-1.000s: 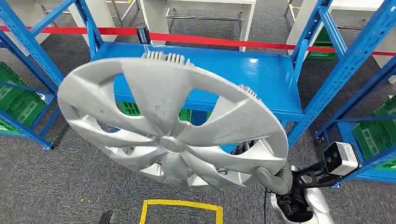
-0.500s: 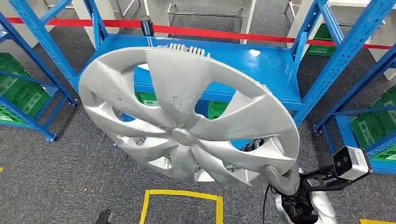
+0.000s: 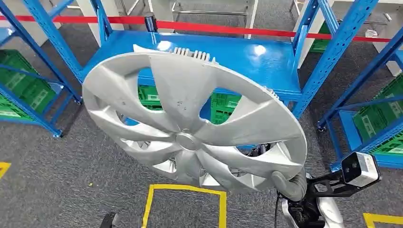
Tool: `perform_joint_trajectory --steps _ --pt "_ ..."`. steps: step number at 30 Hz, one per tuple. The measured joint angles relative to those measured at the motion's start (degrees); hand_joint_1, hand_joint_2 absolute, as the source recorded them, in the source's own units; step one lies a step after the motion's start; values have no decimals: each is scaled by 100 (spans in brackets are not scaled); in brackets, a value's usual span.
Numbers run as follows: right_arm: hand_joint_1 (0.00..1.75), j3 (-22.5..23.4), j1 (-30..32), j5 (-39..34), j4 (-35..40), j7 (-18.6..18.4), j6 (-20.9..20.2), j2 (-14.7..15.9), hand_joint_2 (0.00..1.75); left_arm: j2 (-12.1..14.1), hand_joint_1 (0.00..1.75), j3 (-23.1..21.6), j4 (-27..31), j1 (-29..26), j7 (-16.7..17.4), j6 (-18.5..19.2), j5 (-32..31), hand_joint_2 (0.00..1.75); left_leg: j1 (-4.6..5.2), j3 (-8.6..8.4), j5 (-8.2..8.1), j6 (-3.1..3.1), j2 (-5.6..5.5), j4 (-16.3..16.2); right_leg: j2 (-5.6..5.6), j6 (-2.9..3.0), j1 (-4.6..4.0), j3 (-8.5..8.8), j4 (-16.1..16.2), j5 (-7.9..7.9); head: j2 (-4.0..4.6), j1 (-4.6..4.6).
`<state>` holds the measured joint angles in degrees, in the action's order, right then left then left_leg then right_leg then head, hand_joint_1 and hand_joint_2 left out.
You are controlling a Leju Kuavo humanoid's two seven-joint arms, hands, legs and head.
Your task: Take the parts from the cabinet and place them on the table.
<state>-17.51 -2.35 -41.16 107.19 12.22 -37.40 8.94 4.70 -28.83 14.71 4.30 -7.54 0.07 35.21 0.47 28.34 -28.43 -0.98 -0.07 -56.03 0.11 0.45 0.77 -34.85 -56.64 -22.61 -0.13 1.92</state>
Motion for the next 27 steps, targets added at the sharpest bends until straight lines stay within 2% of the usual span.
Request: perform_joint_trajectory --steps 1,2,3,4,5,6,7,8,9,10,11,12,13,16,17,18,19,20,21,22,23,24,25,26,27 --pt "171 0 0 -2 15 4 -13 -9 175 9 0 0 -2 -1 0 -7 0 175 11 16 43 -49 4 21 -2 -43 -1 0 42 56 0 -13" --pt "171 11 1 0 37 4 -15 0 175 11 0 0 -4 0 2 -7 2 175 -43 54 192 -105 25 190 -3 -54 -49 -21 45 74 0 -11" --pt "171 22 1 2 37 4 -22 4 175 -4 0 -2 -2 16 0 -4 11 175 -54 42 269 -129 51 233 -8 -28 -47 -128 -71 -78 0 -15" --pt "171 26 -7 -2 39 4 -31 4 175 -4 0 0 -2 31 0 -4 13 175 -55 123 361 -174 49 248 -10 27 -43 -260 -354 -357 0 -35" --pt "171 31 -5 -4 46 11 -31 4 175 -4 0 0 -2 30 2 -4 20 175 -57 210 424 -173 53 248 -9 47 -29 -422 -812 -660 0 -42" --pt "171 31 1 -4 46 11 -33 4 175 -13 0 -2 -4 27 2 -4 22 175 -51 290 480 -169 57 246 -9 40 -16 -560 -1299 -896 0 -37" --pt "171 31 9 -2 46 9 -35 4 175 -15 0 -2 -4 26 0 -4 29 175 -51 369 535 -161 60 239 -8 1 -5 -645 -1677 -1016 0 -37" --pt "171 33 18 -2 46 9 -39 7 175 -20 0 -2 -4 25 2 -4 29 175 -51 451 591 -148 62 224 -7 -65 13 -615 -1808 -1003 0 -37" --pt "171 37 18 -2 46 9 -42 11 175 -24 0 -2 -4 23 0 -4 29 175 -61 532 632 -130 64 199 -7 -142 38 -450 -1665 -894 0 -39" --pt "171 37 16 -2 46 9 -44 13 175 -37 0 -2 -4 23 0 -2 29 175 -70 616 667 -104 64 157 -4 -217 65 -176 -1305 -735 0 -37" --pt "171 37 15 -2 46 9 -44 11 175 -44 0 -2 -4 24 2 -2 29 175 -86 714 692 -72 62 85 0 -278 94 232 -726 -592 0 -39" --pt "171 37 6 -2 46 9 -44 11 175 -44 0 -2 -4 25 0 -2 29 175 -86 789 710 -44 61 -13 4 -272 122 586 -165 -679 0 -39" --pt "171 35 1 0 48 7 -46 9 175 -42 0 -2 -4 26 0 -2 29 175 -60 892 730 -1 57 -80 -38 -178 51 717 9 -783 0 -38" --pt "171 42 22 -4 48 11 -48 20 175 -42 0 -2 -6 6 0 -4 33 175 -92 913 842 122 46 -102 -50 -61 22 539 -103 -727 0 -11" --pt "171 39 22 -2 48 11 -48 18 175 -42 0 -4 -9 1 0 -4 33 175 -108 937 858 155 35 -106 -44 11 69 518 -76 -674 0 -15" --pt "171 39 9 -2 50 9 -50 18 175 -42 0 -4 -9 -1 0 -4 33 175 -129 978 694 193 28 -185 -30 69 74 492 -78 -625 0 -15" --pt "171 39 10 -4 50 9 -50 15 175 -42 0 -4 -11 -6 0 -4 33 175 -131 1050 391 222 29 -419 -20 124 71 440 -79 -579 0 -2" --pt "171 37 11 -4 50 9 -55 9 175 -42 0 -7 -11 -6 0 -4 35 175 -132 1183 43 254 29 -842 -17 136 62 381 -81 -520 0 0" --pt "171 39 12 -4 48 9 -55 2 175 -39 0 -7 -11 -6 0 -4 35 175 -132 1329 -233 272 30 -1317 -20 144 53 328 -86 -461 0 0" --pt "171 39 17 -2 48 9 -55 2 175 -42 0 -7 -11 -8 0 -4 35 175 -132 1439 -421 281 29 -1751 -20 147 37 245 -91 -398 0 0" --pt "171 39 23 -2 48 9 -59 2 175 -42 0 -7 -11 -12 0 -4 35 175 -131 1440 -435 274 28 -1960 -23 143 20 168 -94 -337 0 2" --pt "171 39 29 2 48 9 -68 2 175 -40 0 -7 -13 -14 -2 -7 39 175 -130 1293 -320 252 28 -1878 -27 137 2 95 -95 -286 0 0" --pt "171 37 28 11 48 9 -83 2 175 -42 0 -9 -13 -14 -2 -9 48 175 -121 1010 -140 214 25 -1526 -30 131 -21 32 -94 -236 0 2" --pt "171 37 27 20 48 9 -96 2 175 -39 0 -9 -11 -14 -7 -9 53 175 -107 638 13 151 16 -1005 -33 130 -46 -15 -93 -189 0 2" --pt "171 39 27 30 52 13 -112 2 175 -31 0 -11 -13 -11 -20 -11 53 175 -77 219 69 53 -10 -433 -37 127 -43 -34 -94 -152 0 2"
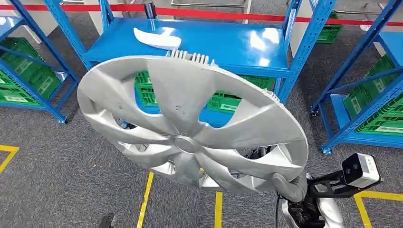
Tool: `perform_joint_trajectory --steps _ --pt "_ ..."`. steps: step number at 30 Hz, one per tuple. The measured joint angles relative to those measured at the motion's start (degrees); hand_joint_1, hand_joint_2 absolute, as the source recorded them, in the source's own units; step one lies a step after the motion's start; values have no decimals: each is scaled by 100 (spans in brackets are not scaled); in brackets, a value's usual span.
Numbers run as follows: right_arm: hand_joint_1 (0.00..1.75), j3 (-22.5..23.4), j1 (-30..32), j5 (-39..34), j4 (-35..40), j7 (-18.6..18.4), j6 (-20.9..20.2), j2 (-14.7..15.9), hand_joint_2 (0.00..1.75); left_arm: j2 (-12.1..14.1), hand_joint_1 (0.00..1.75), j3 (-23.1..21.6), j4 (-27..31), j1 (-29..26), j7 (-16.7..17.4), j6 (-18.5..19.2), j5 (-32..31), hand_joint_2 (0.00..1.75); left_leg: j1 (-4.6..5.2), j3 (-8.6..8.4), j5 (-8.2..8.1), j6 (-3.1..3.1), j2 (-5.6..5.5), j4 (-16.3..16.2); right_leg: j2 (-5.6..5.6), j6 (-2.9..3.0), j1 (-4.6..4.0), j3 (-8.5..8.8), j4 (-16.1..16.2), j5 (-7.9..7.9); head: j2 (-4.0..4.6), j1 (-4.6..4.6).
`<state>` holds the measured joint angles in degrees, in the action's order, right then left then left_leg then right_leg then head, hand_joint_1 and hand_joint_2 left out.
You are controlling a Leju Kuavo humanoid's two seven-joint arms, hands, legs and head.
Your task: Take the parts from the cabinet and place them on the table.
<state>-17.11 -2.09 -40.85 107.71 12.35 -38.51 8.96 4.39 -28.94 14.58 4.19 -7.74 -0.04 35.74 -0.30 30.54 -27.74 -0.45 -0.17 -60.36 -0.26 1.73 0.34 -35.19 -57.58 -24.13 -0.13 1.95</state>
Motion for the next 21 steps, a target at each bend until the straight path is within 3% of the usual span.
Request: perform_joint_trajectory --steps 1,2,3,5,6,7,9,10,11,12,13,14,15,16,17,19,20,21 --pt "171 0 4 20 5 2 -9 -18 175 49 0 -4 2 6 -4 -11 2 175 21 -226 -245 -91 6 402 8 -40 4 -18 13 43 0 -20" --pt "171 4 -2 37 7 2 -11 -13 175 37 0 -11 2 1 -20 -2 2 175 53 -215 -132 -71 25 369 30 -74 32 -3 45 84 0 -13" --pt "171 2 -1 44 7 2 -11 -28 175 40 0 -18 2 3 -22 -7 13 175 100 -203 -110 -94 14 399 37 -113 59 -5 43 113 0 20" --pt "171 7 6 53 40 18 -20 -44 175 64 0 -24 0 -3 -22 -22 17 175 128 -128 9 -199 22 493 33 -195 44 -8 126 232 0 28" --pt "171 20 8 75 53 20 -22 -39 175 53 0 -33 0 3 -24 -22 17 175 42 -201 174 -200 68 652 36 -172 44 -62 73 200 0 15" --pt "171 28 8 88 55 24 -28 -37 175 35 0 -37 0 17 -28 -20 18 175 52 -131 254 -277 67 714 29 -121 21 -177 -96 -44 0 11" --pt "171 33 20 103 59 37 -48 -37 175 27 0 -39 0 25 -33 -20 18 175 48 27 388 -248 82 706 27 -73 45 -444 -864 -609 0 -7" --pt "171 33 41 112 59 37 -50 -35 175 11 0 -42 0 23 -35 -13 18 175 52 110 451 -236 84 701 27 -96 60 -558 -1321 -810 0 -4" --pt "171 33 62 116 57 37 -52 -33 175 7 0 -44 0 23 -35 -11 17 175 51 193 508 -222 86 692 27 -152 71 -594 -1612 -864 0 -4" --pt "171 37 75 120 57 37 -55 -26 175 2 0 -44 0 22 -35 -4 18 175 45 275 557 -205 89 672 29 -221 86 -513 -1643 -801 0 -7" --pt "171 39 75 123 57 39 -57 -17 175 -6 0 -46 0 22 -35 -4 17 175 30 371 600 -180 94 633 30 -311 111 -294 -1421 -647 0 -4" --pt "171 39 73 125 59 42 -57 -13 175 -11 0 -50 0 23 -35 -2 18 175 8 480 630 -146 95 564 33 -390 133 58 -948 -468 0 -4" --pt "171 39 71 125 59 48 -61 -13 175 -13 0 -59 0 23 -35 2 17 175 -6 571 647 -119 95 471 45 -429 161 435 -409 -397 0 -4" --pt "171 39 60 127 59 52 -63 -13 175 -9 0 -68 0 23 -35 2 15 175 7 676 661 -84 95 390 40 -387 143 696 22 -688 0 -9" --pt "171 39 88 129 64 55 -68 -13 175 -6 0 -74 -2 23 -33 0 15 175 19 718 680 -52 96 325 1 -274 97 696 -4 -634 0 19" --pt "171 46 85 131 66 61 -68 -4 175 -8 0 -85 -2 11 -42 0 17 175 7 739 741 16 78 287 -1 -227 86 586 -43 -634 0 13" --pt "171 44 82 134 66 68 -68 -9 175 -8 0 -90 -2 6 -42 0 15 175 -7 744 772 54 75 295 1 -174 78 572 -48 -611 0 7" --pt "171 44 69 134 68 70 -68 -13 175 -6 0 -94 -4 5 -42 -4 15 175 -37 772 746 78 71 267 14 -100 123 529 -31 -555 0 0"
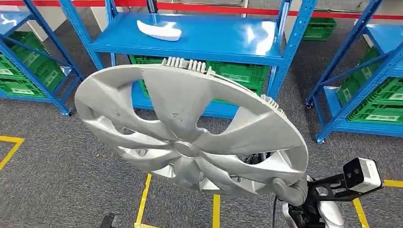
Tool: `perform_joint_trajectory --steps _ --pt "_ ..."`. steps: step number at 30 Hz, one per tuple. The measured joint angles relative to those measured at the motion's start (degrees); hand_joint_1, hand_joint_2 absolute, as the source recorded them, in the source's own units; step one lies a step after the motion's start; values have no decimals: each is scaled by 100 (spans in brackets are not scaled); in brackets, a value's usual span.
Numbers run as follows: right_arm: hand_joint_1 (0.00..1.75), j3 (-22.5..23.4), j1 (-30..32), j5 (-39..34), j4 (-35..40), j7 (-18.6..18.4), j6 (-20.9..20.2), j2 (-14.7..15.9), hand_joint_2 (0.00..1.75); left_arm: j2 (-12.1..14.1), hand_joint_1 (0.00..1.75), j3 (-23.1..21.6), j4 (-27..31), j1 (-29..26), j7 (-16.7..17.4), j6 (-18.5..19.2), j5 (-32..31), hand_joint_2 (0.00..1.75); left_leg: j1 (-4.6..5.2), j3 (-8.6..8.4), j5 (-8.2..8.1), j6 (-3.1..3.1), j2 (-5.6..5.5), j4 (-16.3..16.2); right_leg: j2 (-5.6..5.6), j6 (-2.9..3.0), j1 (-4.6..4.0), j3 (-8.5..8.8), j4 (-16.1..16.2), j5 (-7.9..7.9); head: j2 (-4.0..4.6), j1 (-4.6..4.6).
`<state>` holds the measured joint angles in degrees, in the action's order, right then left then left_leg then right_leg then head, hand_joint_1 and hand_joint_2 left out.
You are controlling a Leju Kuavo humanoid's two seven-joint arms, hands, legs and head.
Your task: Take the parts from the cabinet and place them on the table.
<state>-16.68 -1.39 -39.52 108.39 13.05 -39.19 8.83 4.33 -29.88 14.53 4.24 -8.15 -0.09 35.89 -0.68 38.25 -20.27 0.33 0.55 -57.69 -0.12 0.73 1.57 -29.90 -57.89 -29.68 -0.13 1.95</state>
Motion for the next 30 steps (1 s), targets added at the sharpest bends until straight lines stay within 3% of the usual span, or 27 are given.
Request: perform_joint_trajectory --steps 2,3,4,5,6,7,8,9,10,11,12,14,15,16,17,19,20,21,22,23,24,25,26,27,29,30 --pt "171 -2 -5 0 4 2 -2 -4 175 2 0 -9 0 -2 0 -2 0 175 -7 130 -575 68 -7 -420 4 79 -8 -82 -1 94 0 17" --pt "171 -2 -4 0 4 7 -2 -4 175 2 0 -9 0 -1 0 -2 0 175 -8 273 -925 99 -7 -901 5 93 -17 -122 -4 154 0 20" --pt "171 -2 -2 0 4 7 -2 -4 175 2 0 -9 0 -2 0 -2 0 175 -8 399 -1174 114 -6 -1370 2 95 -28 -192 -10 212 0 20" --pt "171 -2 -1 0 4 7 -2 -4 175 0 0 -11 0 -2 0 -2 0 175 -8 462 -1293 115 -7 -1708 -1 94 -42 -259 -15 262 0 22" --pt "171 -2 3 0 4 7 -2 -4 175 0 0 -15 0 -2 0 -2 0 175 -8 417 -1279 101 -7 -1823 -2 95 -59 -323 -15 309 0 22" --pt "171 -2 3 2 4 7 -2 -4 175 0 0 -17 0 -2 0 -2 0 175 -7 253 -1164 76 -8 -1678 -4 85 -76 -377 -16 347 0 20" --pt "171 -4 0 2 4 7 -4 -4 175 0 0 -20 0 -2 0 -2 0 175 1 -16 -1003 40 -16 -1331 -6 82 -93 -422 -16 381 0 20" --pt "171 -4 -7 2 4 7 -7 -9 175 0 0 -22 0 0 0 -2 0 175 23 -419 -843 -34 -38 -767 -8 84 -114 -460 -15 424 0 20" --pt "171 -4 -18 2 4 7 -9 -20 175 15 0 -22 0 6 -2 -2 0 175 60 -813 -804 -138 -83 -231 -10 81 -107 -469 -15 453 0 20" --pt "171 -4 -25 4 4 7 -13 -39 175 44 0 -24 0 14 -4 -4 2 175 81 -990 -946 -218 -83 53 -8 58 -127 -495 -13 484 0 7" --pt "171 -4 -47 7 4 7 -22 -42 175 41 0 -26 0 17 -24 0 0 175 114 -960 -901 -185 -66 70 11 6 -80 -505 -2 523 0 9" --pt "171 -13 -51 4 7 17 -39 -57 175 50 0 -24 -2 11 -33 -2 4 175 173 -940 -857 -244 -62 98 15 -83 -36 -509 28 586 0 26" --pt "171 -15 -48 7 20 20 -42 -55 175 59 0 -24 -4 7 -35 -4 9 175 179 -916 -778 -296 -53 223 14 -116 -75 -491 84 633 0 26" --pt "171 -13 -42 13 22 20 -42 -46 175 50 0 -26 -4 10 -37 0 9 175 110 -1003 -641 -267 -11 369 12 -97 -68 -558 4 572 0 17" --pt "171 -13 -46 13 22 20 -42 -41 175 42 0 -26 -4 20 -41 2 9 175 107 -955 -579 -302 -17 400 10 -71 -73 -701 -231 369 0 7" --pt "171 -13 -32 13 22 24 -44 -39 175 37 0 -26 -4 13 -39 2 9 175 108 -832 -494 -292 -7 393 11 -53 -48 -1061 -1147 -97 0 6" --pt "171 -13 -17 13 20 24 -44 -39 175 31 0 -26 -7 9 -39 4 9 175 108 -771 -455 -285 -2 383 11 -74 -38 -1209 -1564 -260 0 13" --pt "171 -13 -4 15 20 24 -44 -35 175 28 0 -26 -7 8 -39 4 9 175 104 -709 -423 -272 0 363 12 -128 -29 -1243 -1749 -314 0 9" --pt "171 -13 1 15 17 24 -44 -24 175 22 0 -26 -7 5 -39 7 9 175 91 -646 -400 -249 0 329 14 -194 -8 -1097 -1595 -264 0 9" --pt "171 -13 0 15 17 24 -44 -20 175 9 0 -26 -7 3 -40 7 9 175 73 -594 -391 -233 0 283 17 -269 17 -817 -1193 -146 0 11" --pt "171 -13 -1 15 20 24 -44 -17 175 0 0 -26 -7 4 -41 7 9 175 48 -534 -395 -216 0 198 21 -350 46 -422 -561 23 0 9" --pt "171 -13 -6 15 20 24 -44 -17 175 0 0 -26 -7 5 -39 7 9 175 44 -472 -420 -175 0 90 29 -391 76 -112 -51 94 0 6" --pt "171 -15 -6 18 11 22 -44 -17 175 26 0 -26 -7 4 -40 5 9 175 79 -390 -434 -124 -4 17 -1 -305 21 -136 -68 31 0 4" --pt "171 -11 7 17 22 26 -46 -15 175 20 0 -26 -7 -2 -42 4 9 175 79 -356 -441 -103 -4 -53 -22 -215 32 -176 -68 67 0 22" --pt "171 -15 12 24 22 24 -46 -9 175 11 0 -28 -7 -18 -44 7 9 175 50 -338 -390 -35 -6 -37 -28 -147 -5 -196 -90 100 0 13" --pt "171 -15 9 22 22 24 -46 -9 175 13 0 -28 -7 -25 -42 4 9 175 36 -317 -379 -19 -8 -49 -29 -101 24 -203 -84 131 0 11"
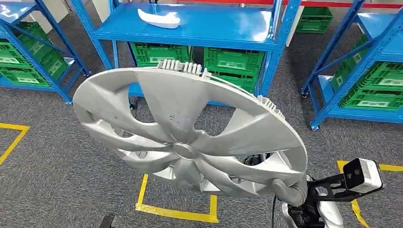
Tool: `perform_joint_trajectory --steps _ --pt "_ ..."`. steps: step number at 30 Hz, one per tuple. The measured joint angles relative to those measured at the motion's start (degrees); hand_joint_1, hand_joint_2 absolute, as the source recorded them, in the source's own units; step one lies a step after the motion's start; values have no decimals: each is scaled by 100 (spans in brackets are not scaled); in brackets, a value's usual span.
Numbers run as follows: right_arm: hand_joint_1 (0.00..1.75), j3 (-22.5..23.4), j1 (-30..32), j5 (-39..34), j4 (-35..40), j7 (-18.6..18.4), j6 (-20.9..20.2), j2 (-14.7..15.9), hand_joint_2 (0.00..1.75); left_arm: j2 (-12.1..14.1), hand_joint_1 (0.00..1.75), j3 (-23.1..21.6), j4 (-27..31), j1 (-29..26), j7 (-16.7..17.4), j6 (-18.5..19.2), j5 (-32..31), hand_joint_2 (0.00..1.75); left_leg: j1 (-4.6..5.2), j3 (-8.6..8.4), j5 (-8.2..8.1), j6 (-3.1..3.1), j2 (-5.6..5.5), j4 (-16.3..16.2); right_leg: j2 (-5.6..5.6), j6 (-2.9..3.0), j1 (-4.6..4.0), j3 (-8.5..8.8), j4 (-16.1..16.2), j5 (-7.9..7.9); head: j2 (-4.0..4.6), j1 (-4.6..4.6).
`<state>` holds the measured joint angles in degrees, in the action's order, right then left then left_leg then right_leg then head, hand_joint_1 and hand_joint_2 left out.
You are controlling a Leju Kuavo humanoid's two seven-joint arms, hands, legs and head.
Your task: Take the parts from the cabinet and place them on the table.
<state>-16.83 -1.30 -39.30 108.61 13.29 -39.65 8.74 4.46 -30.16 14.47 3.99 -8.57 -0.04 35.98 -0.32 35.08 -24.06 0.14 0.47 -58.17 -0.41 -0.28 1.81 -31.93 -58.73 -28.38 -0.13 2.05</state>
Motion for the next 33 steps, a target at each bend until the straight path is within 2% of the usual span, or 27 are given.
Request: perform_joint_trajectory --steps 1,2,3,5,6,7,8,10,11,12,14,15,16,17,18,20,21,22,23,25,26,27,28,30,31,32,33 --pt "171 0 -5 0 0 0 0 0 175 0 0 0 0 -3 0 0 0 175 -22 28 -57 34 -4 -50 1 37 22 -6 11 28 0 0" --pt "171 0 -4 0 0 2 0 -4 175 0 0 0 -2 -4 0 0 0 175 -25 93 -256 74 -16 -249 5 71 22 -18 11 49 0 15" --pt "171 -2 -5 0 0 0 0 -7 175 0 0 0 -2 -2 0 0 0 175 -34 235 -503 107 -17 -622 4 84 22 -35 10 57 0 11" --pt "171 0 -3 0 0 2 0 -9 175 0 0 0 -2 -9 0 0 0 175 -40 634 -945 141 -18 -1600 4 105 8 -80 7 77 0 11" --pt "171 -2 4 0 0 2 0 -9 175 0 0 0 -2 -13 0 0 2 175 -40 729 -1002 141 -18 -1850 4 106 -1 -99 6 98 0 15" --pt "171 -2 13 0 0 2 -4 -9 175 0 0 0 -2 -15 0 0 0 175 -40 666 -922 126 -19 -1779 3 100 -6 -105 6 104 0 11" --pt "171 -2 14 0 0 2 -11 -9 175 0 0 0 -2 -15 -4 -2 2 175 -39 476 -744 98 -22 -1453 1 93 -15 -104 6 108 0 13" --pt "171 -2 10 0 2 11 -31 -9 175 6 0 0 -2 -13 -24 -11 2 175 -25 -136 -295 2 -45 -380 -11 83 -36 -85 9 116 0 11" --pt "171 0 11 2 4 24 -48 -15 175 26 0 0 -2 -7 -35 -24 2 175 -3 -337 -353 -67 -81 -28 -11 57 -25 -91 17 130 0 2" --pt "171 2 -3 11 4 35 -59 -20 175 24 0 0 -2 -11 -42 -22 2 175 27 -309 -324 -85 -69 -10 -10 18 -49 -117 20 155 0 2" --pt "171 0 10 66 7 68 -66 -39 175 31 0 0 -2 -12 -48 -22 0 175 62 -280 -313 -104 -65 -12 -7 -36 -21 -142 40 187 0 15" --pt "171 4 9 94 17 81 -68 -42 175 39 0 0 -2 -14 -48 -24 0 175 67 -274 -286 -143 -63 18 -8 -83 -23 -132 90 219 0 18" --pt "171 13 12 129 37 96 -77 -39 175 42 0 0 -2 -10 -48 -22 -2 175 18 -326 -191 -195 -45 163 -6 -115 -42 -131 112 222 0 13" --pt "171 20 12 175 37 114 -81 -35 175 33 0 -2 -2 -6 -50 -22 -4 175 12 -354 -139 -203 -27 250 6 -90 -44 -223 -36 119 0 -2" --pt "171 22 -3 214 39 142 -92 -35 175 26 0 -2 -2 0 -52 -22 -4 175 16 -339 -103 -253 -23 271 4 -42 -44 -376 -355 -70 0 -4" --pt "171 42 8 302 42 212 -103 -35 175 20 0 -2 -2 -3 -52 -24 -7 175 37 -294 -93 -260 -24 265 5 -3 -42 -798 -1297 -452 0 -4" --pt "171 59 24 348 42 230 -101 -35 175 20 0 -4 -2 -3 -52 -24 -9 175 54 -276 -84 -268 -36 260 5 -19 -43 -943 -1634 -550 0 -4" --pt "171 72 31 383 42 247 -101 -35 175 20 0 -4 -2 -3 -52 -26 -9 175 67 -264 -80 -267 -64 249 5 -53 -43 -949 -1660 -525 0 -4" --pt "171 85 32 411 42 264 -101 -35 175 20 0 -4 -2 -3 -52 -26 -9 175 77 -258 -80 -266 -94 231 5 -93 -43 -805 -1415 -408 0 -4" --pt "171 103 28 461 50 306 -101 -39 175 15 0 -4 -2 4 -52 -31 -9 175 90 -249 -88 -256 -177 175 -35 -151 -46 -226 -365 -16 0 -7" --pt "171 107 25 483 57 315 -101 -39 175 2 0 -4 -2 7 -52 -31 -9 175 88 -225 -95 -244 -217 142 -167 -109 -44 7 110 73 0 -7" --pt "171 107 27 507 59 326 -101 -42 175 -9 0 -4 -2 14 -52 -33 -11 175 135 -176 -106 -218 -255 105 -142 -47 -71 40 135 75 0 4" --pt "171 107 26 533 79 341 -101 -44 175 0 0 -4 -2 9 -55 -35 -13 175 124 -143 -90 -193 -263 94 -88 -17 -74 11 133 97 0 0" --pt "171 107 26 584 81 367 -101 -42 175 2 0 -4 -4 -6 -55 -39 -15 175 96 -124 -58 -140 -303 109 -57 15 -115 -3 131 110 0 2" --pt "171 107 24 597 87 378 -101 -50 175 11 0 -4 -4 -8 -55 -39 -15 175 108 -112 -61 -117 -338 93 -22 61 -50 2 167 141 0 2" --pt "171 109 16 612 96 389 -101 -66 175 18 0 -9 -4 -17 -55 -39 -15 175 91 -53 -125 -87 -300 25 15 75 -33 13 177 155 0 0" --pt "171 107 19 627 103 404 -96 -87 175 18 0 -9 -4 -11 -65 -44 -28 175 77 46 -321 -26 -205 -234 53 109 -19 13 177 154 0 46"
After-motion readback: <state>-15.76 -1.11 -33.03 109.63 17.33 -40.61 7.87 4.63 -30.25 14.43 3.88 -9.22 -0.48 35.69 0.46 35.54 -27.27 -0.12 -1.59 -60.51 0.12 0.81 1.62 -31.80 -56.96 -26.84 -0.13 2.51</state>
